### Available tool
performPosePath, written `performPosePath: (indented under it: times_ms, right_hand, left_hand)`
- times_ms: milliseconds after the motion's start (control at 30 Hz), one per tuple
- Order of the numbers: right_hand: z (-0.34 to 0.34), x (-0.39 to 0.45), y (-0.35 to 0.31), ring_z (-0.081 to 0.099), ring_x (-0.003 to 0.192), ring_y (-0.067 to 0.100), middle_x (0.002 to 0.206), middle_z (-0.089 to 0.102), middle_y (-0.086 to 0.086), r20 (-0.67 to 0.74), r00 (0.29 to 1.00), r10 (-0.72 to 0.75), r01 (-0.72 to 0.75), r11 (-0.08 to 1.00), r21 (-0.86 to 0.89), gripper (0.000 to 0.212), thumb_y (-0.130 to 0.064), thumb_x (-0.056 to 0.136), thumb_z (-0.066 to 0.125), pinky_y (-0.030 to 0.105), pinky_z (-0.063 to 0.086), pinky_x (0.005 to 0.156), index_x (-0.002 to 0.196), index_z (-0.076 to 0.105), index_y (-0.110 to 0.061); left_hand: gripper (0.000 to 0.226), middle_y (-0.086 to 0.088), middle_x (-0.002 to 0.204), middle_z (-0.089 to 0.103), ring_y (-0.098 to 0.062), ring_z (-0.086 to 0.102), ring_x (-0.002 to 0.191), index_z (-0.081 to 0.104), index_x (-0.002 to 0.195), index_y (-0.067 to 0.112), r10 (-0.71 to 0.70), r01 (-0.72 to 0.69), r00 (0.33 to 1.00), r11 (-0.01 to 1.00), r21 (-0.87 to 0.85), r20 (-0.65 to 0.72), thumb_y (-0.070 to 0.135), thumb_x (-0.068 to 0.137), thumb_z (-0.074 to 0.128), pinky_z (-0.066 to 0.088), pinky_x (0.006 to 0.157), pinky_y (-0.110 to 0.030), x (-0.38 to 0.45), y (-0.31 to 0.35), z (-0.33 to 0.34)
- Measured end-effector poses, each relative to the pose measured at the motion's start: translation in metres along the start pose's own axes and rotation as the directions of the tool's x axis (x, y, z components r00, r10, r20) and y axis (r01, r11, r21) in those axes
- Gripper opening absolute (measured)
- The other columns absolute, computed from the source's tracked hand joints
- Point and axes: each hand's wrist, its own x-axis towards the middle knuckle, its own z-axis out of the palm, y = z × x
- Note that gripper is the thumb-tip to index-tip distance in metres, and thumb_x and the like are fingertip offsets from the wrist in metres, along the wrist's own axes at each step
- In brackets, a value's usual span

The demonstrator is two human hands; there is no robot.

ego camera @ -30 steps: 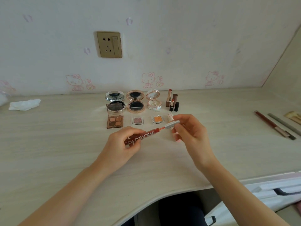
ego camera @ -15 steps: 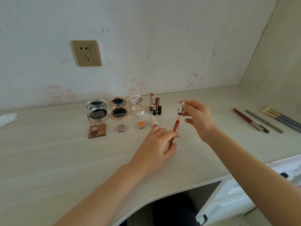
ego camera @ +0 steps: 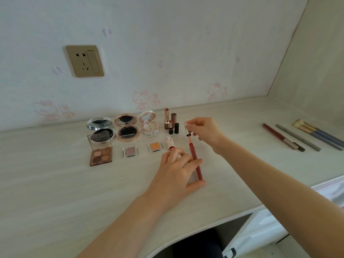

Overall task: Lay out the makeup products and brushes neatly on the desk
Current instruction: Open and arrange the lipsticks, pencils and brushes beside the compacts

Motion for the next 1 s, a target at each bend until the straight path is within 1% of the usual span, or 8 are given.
performPosePath:
  times_ms: [67, 133, 200, 367, 500, 633, 767, 1000]
  right_hand:
    - [0.007, 0.006, 0.002, 0.058, 0.073, 0.01, 0.079, 0.068, -0.004, 0.024, 1.0, 0.005, -0.003, 0.999, -0.05, 0.013, -0.024, 0.086, 0.066, 0.02, 0.045, 0.062, 0.095, 0.072, -0.016]
    - [0.013, 0.012, 0.004, 0.062, 0.082, 0.013, 0.084, 0.071, 0.0, 0.043, 0.999, 0.004, 0.0, 0.994, -0.106, 0.015, -0.026, 0.085, 0.067, 0.026, 0.051, 0.076, 0.094, 0.073, -0.016]
    - [0.017, 0.015, 0.004, 0.065, 0.088, 0.015, 0.085, 0.072, 0.001, 0.062, 0.998, -0.004, 0.013, 0.989, -0.146, 0.015, -0.027, 0.085, 0.067, 0.029, 0.052, 0.081, 0.094, 0.073, -0.017]
    - [0.024, 0.021, 0.004, 0.063, 0.08, 0.012, 0.081, 0.072, 0.002, 0.05, 0.998, -0.027, 0.036, 0.981, -0.189, 0.016, -0.026, 0.085, 0.067, 0.024, 0.049, 0.069, 0.095, 0.073, -0.014]
    - [0.03, 0.023, 0.008, 0.062, 0.079, 0.012, 0.079, 0.069, 0.0, 0.074, 0.995, -0.061, 0.082, 0.944, -0.32, 0.017, -0.027, 0.085, 0.066, 0.019, 0.044, 0.06, 0.093, 0.074, -0.014]
    - [0.031, 0.026, 0.01, 0.062, 0.084, 0.013, 0.084, 0.069, 0.0, 0.083, 0.993, -0.083, 0.108, 0.92, -0.378, 0.017, -0.026, 0.083, 0.066, 0.017, 0.045, 0.061, 0.092, 0.074, -0.014]
    - [0.035, 0.027, 0.011, 0.059, 0.08, 0.009, 0.079, 0.066, -0.006, 0.093, 0.992, -0.09, 0.12, 0.908, -0.402, 0.014, -0.026, 0.082, 0.068, 0.013, 0.04, 0.058, 0.09, 0.074, -0.016]
    - [0.036, 0.025, 0.011, 0.061, 0.086, 0.009, 0.089, 0.07, -0.004, 0.145, 0.985, -0.097, 0.152, 0.886, -0.439, 0.02, -0.032, 0.083, 0.069, 0.012, 0.042, 0.065, 0.093, 0.074, -0.015]
  left_hand:
    - [0.052, 0.008, 0.102, 0.058, -0.019, 0.043, 0.108, 0.065, 0.116, 0.023, 0.017, -0.016, 0.999, 0.999, 0.028, -0.031, 0.06, 0.083, 0.051, 0.035, 0.092, -0.034, 0.0, -0.001, 0.002]
    - [0.048, 0.007, 0.101, 0.056, -0.018, 0.043, 0.106, 0.068, 0.111, 0.023, 0.027, -0.025, 0.999, 0.999, 0.045, -0.044, 0.059, 0.082, 0.052, 0.038, 0.089, -0.034, 0.001, -0.001, 0.003]
    - [0.045, 0.006, 0.102, 0.055, -0.018, 0.043, 0.105, 0.069, 0.106, 0.023, 0.037, -0.034, 0.998, 0.998, 0.051, -0.049, 0.057, 0.083, 0.052, 0.039, 0.087, -0.034, 0.001, -0.002, 0.002]
    - [0.039, 0.006, 0.101, 0.055, -0.019, 0.047, 0.104, 0.072, 0.099, 0.023, 0.037, -0.033, 0.998, 0.997, 0.065, -0.058, 0.053, 0.082, 0.055, 0.035, 0.088, -0.032, 0.001, -0.004, 0.003]
    - [0.033, 0.006, 0.097, 0.056, -0.021, 0.049, 0.101, 0.073, 0.094, 0.024, 0.028, -0.025, 0.997, 0.999, 0.045, -0.067, 0.049, 0.082, 0.057, 0.037, 0.085, -0.034, 0.0, -0.006, 0.005]
    - [0.033, 0.007, 0.096, 0.056, -0.02, 0.048, 0.101, 0.074, 0.093, 0.025, 0.027, -0.026, 0.998, 0.999, 0.026, -0.049, 0.05, 0.083, 0.055, 0.037, 0.084, -0.033, 0.0, -0.006, 0.005]
    - [0.032, 0.007, 0.096, 0.055, -0.02, 0.047, 0.102, 0.074, 0.093, 0.025, 0.026, -0.025, 0.999, 1.0, 0.014, -0.04, 0.049, 0.084, 0.055, 0.038, 0.085, -0.033, -0.001, -0.006, 0.004]
    - [0.034, 0.007, 0.098, 0.055, -0.019, 0.045, 0.105, 0.073, 0.095, 0.025, 0.001, -0.001, 1.0, 1.0, -0.002, -0.028, 0.051, 0.083, 0.055, 0.036, 0.088, -0.032, -0.001, -0.006, 0.004]
